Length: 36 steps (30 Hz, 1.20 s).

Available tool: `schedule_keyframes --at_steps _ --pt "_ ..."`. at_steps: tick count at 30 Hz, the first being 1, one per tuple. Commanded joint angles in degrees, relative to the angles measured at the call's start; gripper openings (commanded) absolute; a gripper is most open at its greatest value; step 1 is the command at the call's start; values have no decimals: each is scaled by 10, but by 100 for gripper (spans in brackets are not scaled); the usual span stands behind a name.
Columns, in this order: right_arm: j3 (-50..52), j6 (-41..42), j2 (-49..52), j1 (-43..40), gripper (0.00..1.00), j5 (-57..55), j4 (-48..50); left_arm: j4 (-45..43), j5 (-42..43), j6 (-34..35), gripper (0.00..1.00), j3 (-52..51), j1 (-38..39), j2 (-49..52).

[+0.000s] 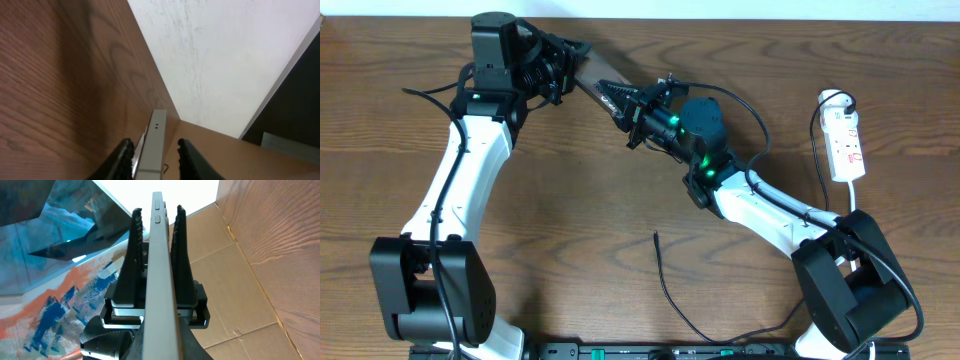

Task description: Plug charger to phone and switch on socket

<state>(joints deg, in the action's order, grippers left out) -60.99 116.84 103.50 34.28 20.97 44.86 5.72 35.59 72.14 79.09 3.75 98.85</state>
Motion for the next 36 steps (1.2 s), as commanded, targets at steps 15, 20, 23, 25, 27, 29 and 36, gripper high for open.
schedule_keyframes --at_steps 15,20,23,25,27,29,36 --pt "-8 6 -4 11 13 4 12 -3 -7 -16 7 3 -2 -2" --pt "-8 6 -4 11 91 3 12 -3 -7 -16 7 3 -2 -2" --pt "-8 5 -4 11 99 4 12 -3 -8 -16 7 3 -5 -2" --pt "-8 5 -4 10 99 6 12 -3 -9 -17 8 3 -12 -2" --pt "-8 2 -4 10 99 6 12 -2 -8 -21 7 3 -35 -2" --pt "-8 -15 -4 8 99 6 12 -3 2 -20 7 3 -60 -2" --pt "-8 -107 -4 -27 99 50 -26 -9 108 -20 8 3 -193 -2"
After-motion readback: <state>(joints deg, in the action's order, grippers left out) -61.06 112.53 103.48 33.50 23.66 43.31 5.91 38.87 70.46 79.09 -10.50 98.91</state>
